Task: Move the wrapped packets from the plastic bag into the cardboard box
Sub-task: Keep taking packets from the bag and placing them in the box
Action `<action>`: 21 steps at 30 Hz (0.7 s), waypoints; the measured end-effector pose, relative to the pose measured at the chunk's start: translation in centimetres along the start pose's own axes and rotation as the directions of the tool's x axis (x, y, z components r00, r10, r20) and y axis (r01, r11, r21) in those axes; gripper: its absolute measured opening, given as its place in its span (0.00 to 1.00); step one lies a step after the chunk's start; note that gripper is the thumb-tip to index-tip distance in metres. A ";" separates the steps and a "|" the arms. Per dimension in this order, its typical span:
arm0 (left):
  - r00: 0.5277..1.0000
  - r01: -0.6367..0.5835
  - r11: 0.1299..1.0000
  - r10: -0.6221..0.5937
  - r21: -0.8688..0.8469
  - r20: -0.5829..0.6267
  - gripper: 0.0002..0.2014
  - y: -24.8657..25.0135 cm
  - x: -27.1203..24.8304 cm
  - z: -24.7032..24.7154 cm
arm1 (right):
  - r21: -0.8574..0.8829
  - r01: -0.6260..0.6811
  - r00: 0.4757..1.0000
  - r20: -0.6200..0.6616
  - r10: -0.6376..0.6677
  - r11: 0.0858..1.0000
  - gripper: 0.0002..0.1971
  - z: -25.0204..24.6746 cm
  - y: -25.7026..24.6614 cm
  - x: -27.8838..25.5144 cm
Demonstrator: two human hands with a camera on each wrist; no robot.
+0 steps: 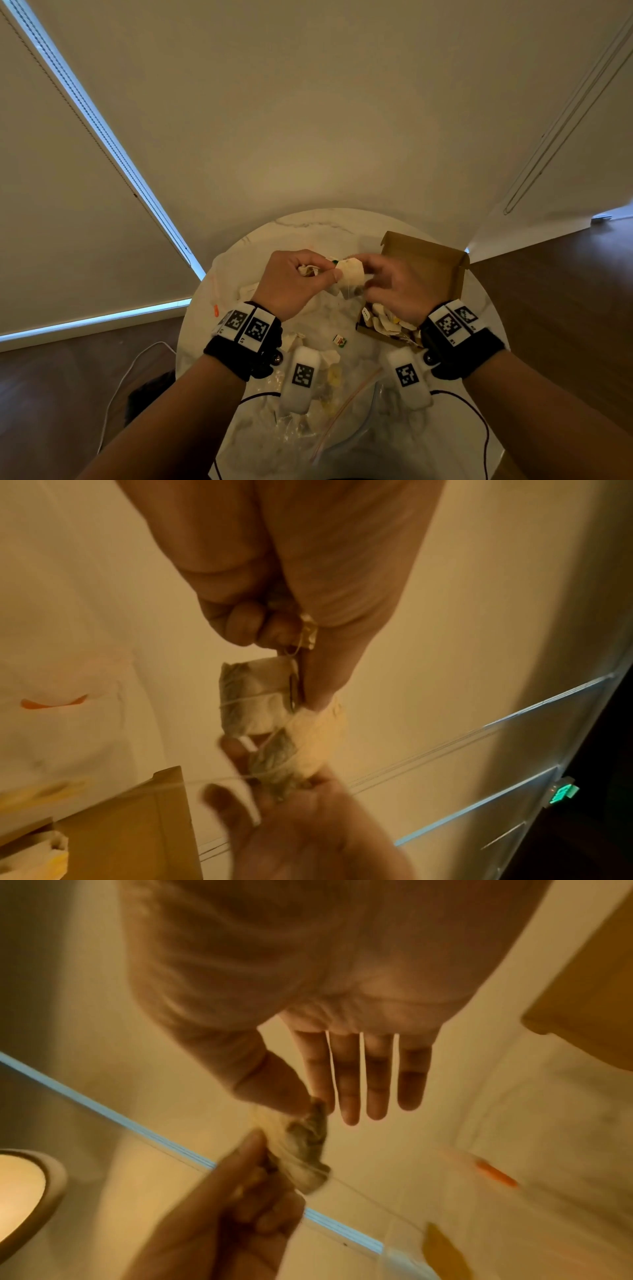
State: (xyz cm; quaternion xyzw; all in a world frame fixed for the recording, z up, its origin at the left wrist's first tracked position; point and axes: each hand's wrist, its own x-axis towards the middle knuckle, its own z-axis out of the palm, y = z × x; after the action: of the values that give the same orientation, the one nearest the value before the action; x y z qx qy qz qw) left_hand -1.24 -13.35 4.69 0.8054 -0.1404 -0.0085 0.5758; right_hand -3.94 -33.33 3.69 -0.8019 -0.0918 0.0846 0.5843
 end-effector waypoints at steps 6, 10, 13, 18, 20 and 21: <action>0.998 0.062 0.997 -0.062 0.040 -0.016 0.03 0.9 1.0 -0.3 | 0.022 -0.153 0.959 0.246 0.143 0.988 0.13 3.7 3.0 0.7; 0.995 0.095 0.993 -0.093 0.063 -0.043 0.06 0.9 1.4 -0.6 | 0.261 -0.341 0.923 0.276 0.269 0.903 0.08 4.7 3.7 0.5; 0.991 0.120 0.990 -0.116 0.068 -0.059 0.06 0.6 1.7 -0.7 | 0.271 -0.385 0.907 0.285 0.309 0.882 0.12 4.3 4.3 -0.1; 0.988 0.152 0.983 -0.147 0.105 -0.051 0.04 0.0 1.9 -0.6 | 0.173 -0.254 0.953 0.210 0.216 0.952 0.11 3.4 4.8 -0.9; 0.988 0.152 0.983 -0.147 0.107 -0.049 0.04 0.1 2.0 -0.5 | 0.203 -0.237 0.967 0.145 0.210 0.950 0.07 3.4 4.8 -1.1; 0.988 0.150 0.983 -0.146 0.104 -0.049 0.05 0.2 2.0 -0.5 | 0.220 -0.236 0.970 0.115 0.215 0.947 0.06 3.4 4.9 -1.2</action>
State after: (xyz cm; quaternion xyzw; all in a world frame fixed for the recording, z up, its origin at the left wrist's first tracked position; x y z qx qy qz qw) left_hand 0.74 -13.42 5.36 0.8435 -0.0687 -0.0272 0.5320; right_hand -5.70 -31.97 -2.00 -0.7287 -0.0151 0.1968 0.6558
